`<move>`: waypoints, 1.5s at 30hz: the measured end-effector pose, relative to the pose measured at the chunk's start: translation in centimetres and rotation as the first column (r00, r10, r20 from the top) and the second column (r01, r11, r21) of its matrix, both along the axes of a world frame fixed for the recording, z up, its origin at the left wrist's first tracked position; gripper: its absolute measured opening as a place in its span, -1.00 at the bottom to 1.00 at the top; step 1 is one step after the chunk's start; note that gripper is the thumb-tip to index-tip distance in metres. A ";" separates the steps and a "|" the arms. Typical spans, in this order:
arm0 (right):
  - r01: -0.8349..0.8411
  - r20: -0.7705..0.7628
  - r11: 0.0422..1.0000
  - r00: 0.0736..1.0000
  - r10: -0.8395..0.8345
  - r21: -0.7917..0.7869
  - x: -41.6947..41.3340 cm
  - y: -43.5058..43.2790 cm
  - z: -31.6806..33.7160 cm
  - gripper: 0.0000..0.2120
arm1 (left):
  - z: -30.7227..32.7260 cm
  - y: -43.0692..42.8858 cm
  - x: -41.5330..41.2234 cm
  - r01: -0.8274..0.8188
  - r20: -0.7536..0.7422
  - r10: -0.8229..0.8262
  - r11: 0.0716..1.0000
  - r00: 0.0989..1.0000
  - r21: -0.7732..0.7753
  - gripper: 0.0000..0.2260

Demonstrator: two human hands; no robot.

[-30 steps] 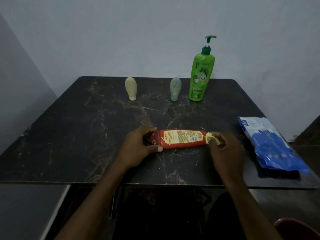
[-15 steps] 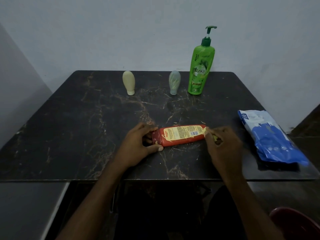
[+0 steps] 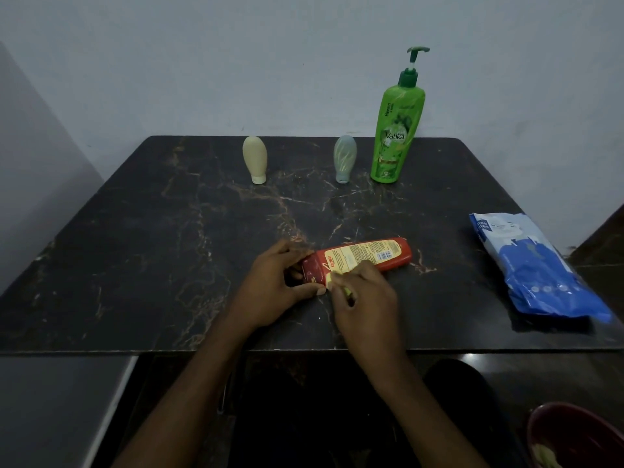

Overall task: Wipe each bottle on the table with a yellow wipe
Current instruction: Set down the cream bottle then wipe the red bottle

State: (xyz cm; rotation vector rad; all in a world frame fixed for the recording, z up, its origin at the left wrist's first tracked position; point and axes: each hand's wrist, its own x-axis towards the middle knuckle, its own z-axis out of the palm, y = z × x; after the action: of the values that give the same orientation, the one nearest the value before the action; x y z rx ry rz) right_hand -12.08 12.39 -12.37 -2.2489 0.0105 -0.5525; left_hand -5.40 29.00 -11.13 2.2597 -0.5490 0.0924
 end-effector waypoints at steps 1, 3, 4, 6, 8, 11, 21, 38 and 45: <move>-0.029 0.016 0.999 0.999 0.029 -0.028 0.0 0.7 0.0 -0.82 | 0.0 0.0 0.0 0.000 0.003 0.000 1.000 1.000 -0.002 -0.41; -0.047 0.026 0.996 0.998 0.049 -0.077 -0.1 1.4 0.0 -0.82 | 0.0 0.0 -0.1 0.004 0.008 -0.004 1.000 1.000 -0.003 -0.42; -0.052 0.024 0.995 0.998 0.054 -0.085 -0.1 1.4 -0.1 -0.82 | -0.1 0.0 -0.1 0.006 0.010 -0.006 1.000 1.000 -0.004 -0.42; -0.065 0.013 0.994 0.998 0.066 -0.091 -0.3 0.7 0.0 -0.81 | -0.2 0.1 0.0 0.005 0.013 -0.005 1.000 1.000 -0.007 -0.41; -0.045 0.015 0.996 0.999 0.046 -0.081 -0.3 -0.4 0.2 -0.84 | -0.2 0.1 0.0 0.003 0.004 -0.003 1.000 1.000 -0.017 -0.40; 0.092 -0.067 0.996 0.994 -0.091 0.017 0.5 -3.5 0.9 -0.83 | -0.3 0.2 0.0 0.000 -0.011 0.000 1.000 1.000 -0.001 -0.38; 0.183 -0.122 0.983 0.976 -0.181 -0.001 0.8 -5.7 1.2 -0.75 | -0.4 0.1 -0.2 -0.007 -0.014 0.008 1.000 1.000 0.028 -0.37; -0.199 -0.058 0.953 0.980 0.191 -0.229 1.3 -0.7 2.8 -0.82 | -0.7 0.0 -0.2 -0.009 0.028 0.009 1.000 1.000 -0.012 -0.41; -0.149 -0.034 0.970 0.989 0.145 -0.193 2.0 -0.3 2.8 -0.86 | -0.4 -0.1 -0.3 -0.012 0.028 0.012 1.000 1.000 -0.012 -0.39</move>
State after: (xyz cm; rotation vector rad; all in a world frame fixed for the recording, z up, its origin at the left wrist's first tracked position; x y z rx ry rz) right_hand -10.11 12.08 -9.54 -2.4218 -0.2077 -0.4678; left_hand -5.71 28.88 -11.55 2.2536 -0.5483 0.1328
